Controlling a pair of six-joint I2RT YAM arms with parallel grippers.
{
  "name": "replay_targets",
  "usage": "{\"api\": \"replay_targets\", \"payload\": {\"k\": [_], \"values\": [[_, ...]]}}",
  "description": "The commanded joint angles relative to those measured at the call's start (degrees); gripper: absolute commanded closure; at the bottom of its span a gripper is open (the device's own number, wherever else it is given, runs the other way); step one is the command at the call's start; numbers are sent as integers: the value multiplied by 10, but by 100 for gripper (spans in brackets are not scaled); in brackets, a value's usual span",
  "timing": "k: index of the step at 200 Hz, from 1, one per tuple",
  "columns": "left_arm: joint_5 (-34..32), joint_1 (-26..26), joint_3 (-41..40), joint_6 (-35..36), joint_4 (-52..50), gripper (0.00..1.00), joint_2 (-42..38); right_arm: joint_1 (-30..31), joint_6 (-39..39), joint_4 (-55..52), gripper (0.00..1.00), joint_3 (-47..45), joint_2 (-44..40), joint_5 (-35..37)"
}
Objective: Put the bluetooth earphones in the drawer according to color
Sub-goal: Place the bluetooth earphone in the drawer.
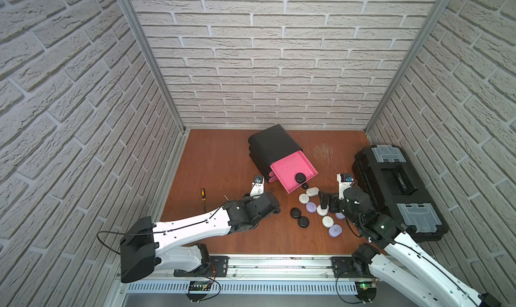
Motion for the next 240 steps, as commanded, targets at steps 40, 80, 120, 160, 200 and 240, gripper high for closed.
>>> {"api": "replay_targets", "payload": {"k": [40,80,120,160,200,240], "values": [[114,75,168,159,-13,82,82,-3,62,-60,0,-17,-48,-51],[186,122,293,207,-21,82,213,-3,70,-62,3,-35,-51,-112],[223,151,362,215,-30,81,314,-2,51,-55,10,-42,-18,-210],[247,168,368,206,-17,76,350,-1,47,-32,15,-63,-9,-266],[260,172,366,203,-17,58,353,0,43,-23,16,-75,-5,-293],[252,173,361,206,-19,55,329,4,42,-12,17,-76,8,-296]]}}
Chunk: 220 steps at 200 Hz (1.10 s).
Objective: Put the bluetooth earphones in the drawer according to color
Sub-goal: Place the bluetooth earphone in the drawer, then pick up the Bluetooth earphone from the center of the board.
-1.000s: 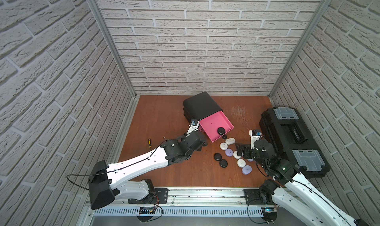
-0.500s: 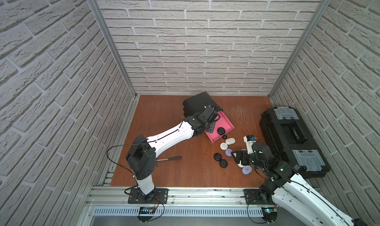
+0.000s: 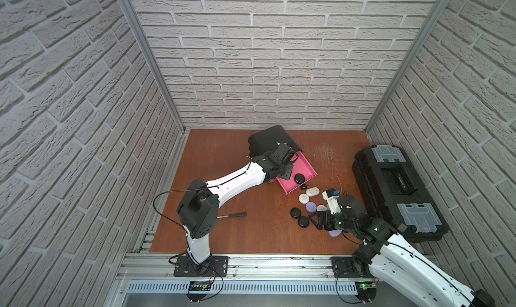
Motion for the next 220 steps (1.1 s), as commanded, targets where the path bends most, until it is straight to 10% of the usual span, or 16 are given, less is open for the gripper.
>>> {"api": "replay_targets", "payload": {"k": [1,45,124,220], "values": [[-5,8,3,2,-13,55,-16,3,-7,31,17,-5,6,-13],[17,12,11,5,-11,53,-16,11,-9,36,17,0,16,-13],[37,9,-9,-3,-7,16,-75,36,-17,35,18,6,26,2],[-37,3,-303,-74,73,2,-348,144,-13,64,26,3,98,110]]}}
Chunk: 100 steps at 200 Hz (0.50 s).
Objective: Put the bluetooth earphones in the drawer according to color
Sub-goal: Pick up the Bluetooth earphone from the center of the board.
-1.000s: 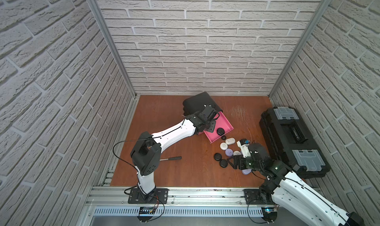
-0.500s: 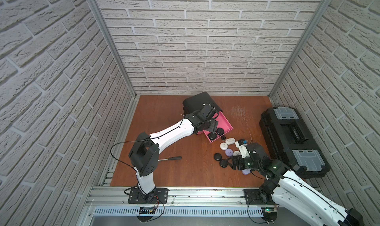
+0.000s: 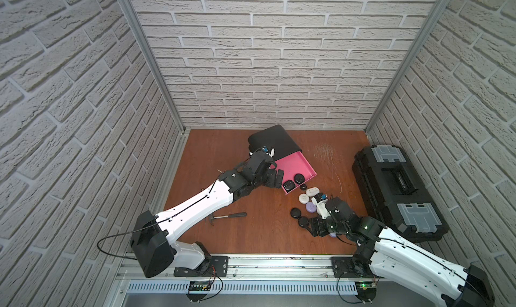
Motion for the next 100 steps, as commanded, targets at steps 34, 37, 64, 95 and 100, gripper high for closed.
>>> {"api": "replay_targets", "payload": {"k": [34,37,64,95,100], "values": [[-66,2,-202,-86,46,2,-157,49,7,51,28,17,64,89],[-68,2,-211,-90,45,2,-165,50,7,53,28,18,69,91],[-80,6,-277,-121,41,2,-224,67,25,61,30,27,115,123],[-87,10,-312,-134,30,2,-272,82,41,84,31,32,157,143],[-87,10,-315,-135,28,2,-276,85,41,86,31,34,164,146]]}}
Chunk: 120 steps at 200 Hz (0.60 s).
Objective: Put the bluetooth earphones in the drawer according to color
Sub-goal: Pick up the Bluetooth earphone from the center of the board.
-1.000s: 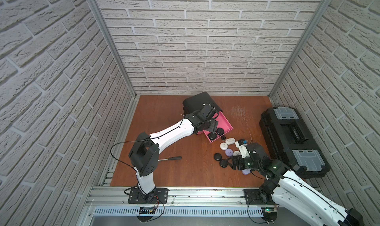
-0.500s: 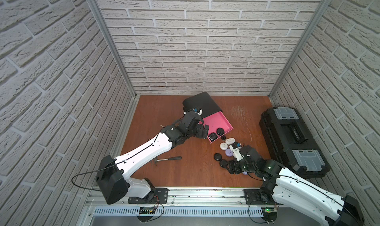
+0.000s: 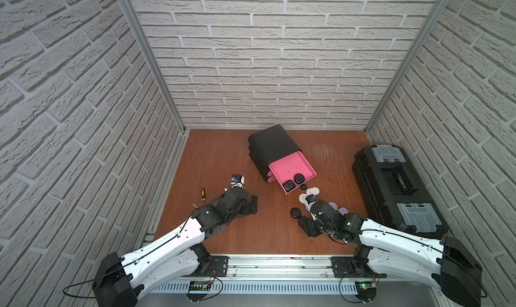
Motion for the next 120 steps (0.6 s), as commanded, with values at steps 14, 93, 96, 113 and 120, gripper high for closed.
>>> {"api": "replay_targets", "payload": {"k": [14,93,96,113,120], "values": [[-19,8,-19,-22,9,2,-34,19,23,37,33,26,46,43],[-12,9,-36,-25,18,2,-37,56,47,19,34,60,124,85],[-11,9,-36,-26,18,2,-38,57,48,18,34,62,125,85],[-10,9,-39,-25,19,2,-40,63,55,10,34,65,131,91],[-10,9,-40,-26,19,2,-42,65,58,10,34,64,133,91]]}}
